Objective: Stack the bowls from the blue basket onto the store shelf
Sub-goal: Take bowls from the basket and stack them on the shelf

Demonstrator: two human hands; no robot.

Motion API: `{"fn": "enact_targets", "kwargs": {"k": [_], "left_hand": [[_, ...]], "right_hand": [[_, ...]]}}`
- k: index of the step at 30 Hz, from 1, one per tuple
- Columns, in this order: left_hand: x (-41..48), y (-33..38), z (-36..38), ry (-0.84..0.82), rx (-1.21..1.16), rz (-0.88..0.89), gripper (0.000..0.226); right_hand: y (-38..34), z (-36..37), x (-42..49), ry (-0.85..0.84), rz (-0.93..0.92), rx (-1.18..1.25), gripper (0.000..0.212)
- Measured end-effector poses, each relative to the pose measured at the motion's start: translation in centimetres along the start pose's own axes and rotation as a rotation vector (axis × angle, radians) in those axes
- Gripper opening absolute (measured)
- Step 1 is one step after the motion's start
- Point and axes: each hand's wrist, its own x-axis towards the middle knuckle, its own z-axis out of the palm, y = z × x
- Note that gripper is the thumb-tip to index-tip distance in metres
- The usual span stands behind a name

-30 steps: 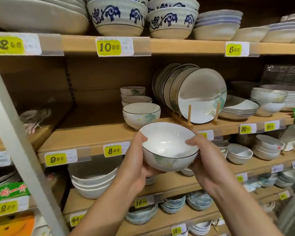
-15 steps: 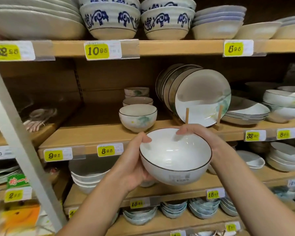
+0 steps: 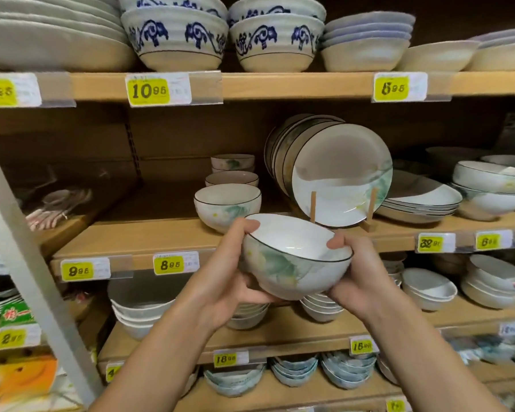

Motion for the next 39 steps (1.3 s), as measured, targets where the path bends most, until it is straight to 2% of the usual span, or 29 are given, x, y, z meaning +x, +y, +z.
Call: {"fn": "enact_targets", "kwargs": {"k": [4, 8, 10, 13, 15, 16, 18, 20, 23, 27, 28, 31, 34, 37, 39], "left_hand": [[-0.1, 0.2, 0.2, -0.07, -0.046, -0.117, 0.049], [-0.1, -0.7, 0.7, -0.009, -0.097, -0.093, 0.042], [-0.1, -0.6, 0.7, 0.022, -0.108, -0.051, 0.039], [-0.4, -0.6, 1.1, 0.092, -0.094, 0.035, 0.036], [-0.7, -1.2, 1.9, 0.167, -0.054, 0.11, 0.035], [-0.7, -1.7, 2.3, 0.192, -0.032, 0.13, 0.035], [-1.0, -2.2, 2.7, 0.192, 0.039, 0.155, 0.04], [-1.8, -1.9, 2.7, 0.115, 0.191, 0.183, 0.06], [-2.4, -0.8, 1.9, 0.047, 0.39, 0.275, 0.083], [-1.8, 1.4, 1.0, 0.114, 0.39, 0.441, 0.077], [-1.6, 2.2, 0.7, 0.129, 0.38, 0.468, 0.08], [-0.6, 4.3, -0.8, 0.157, 0.304, 0.521, 0.082], [1.1, 5.6, -2.8, 0.155, 0.274, 0.525, 0.061], [3.1, 7.1, -4.8, 0.104, 0.195, 0.523, 0.053], [4.6, 8.6, -5.7, 0.089, 0.104, 0.525, 0.048]], "right_hand": [[-2.0, -0.3, 1.2, -0.168, 0.211, -0.17, 0.048], [-2.6, -0.5, 1.7, -0.138, 0.237, -0.237, 0.047], [-2.1, -0.8, 1.3, -0.104, 0.143, -0.19, 0.044], [0.0, -1.2, -0.2, -0.045, -0.151, -0.113, 0.036], [1.3, -0.3, -1.1, 0.0, -0.282, -0.17, 0.047], [1.7, 0.0, -1.0, 0.033, -0.309, -0.195, 0.047], [1.4, 0.8, -0.6, 0.11, -0.293, -0.179, 0.033], [0.2, 1.1, -0.3, 0.116, -0.227, -0.148, 0.023], [-1.4, 0.5, 0.2, -0.007, -0.213, -0.201, 0.037], [-3.7, 0.5, 0.6, -0.35, -0.178, -0.28, 0.073], [-4.3, 0.7, 0.9, -0.419, -0.172, -0.297, 0.076], [-5.4, 2.1, 2.6, -0.558, -0.22, -0.355, 0.059], [-5.1, 4.5, 4.9, -0.522, -0.295, -0.422, 0.063], [-4.4, 7.1, 7.4, -0.409, -0.345, -0.533, 0.081], [-4.3, 8.5, 9.2, -0.346, -0.364, -0.598, 0.083]]}}
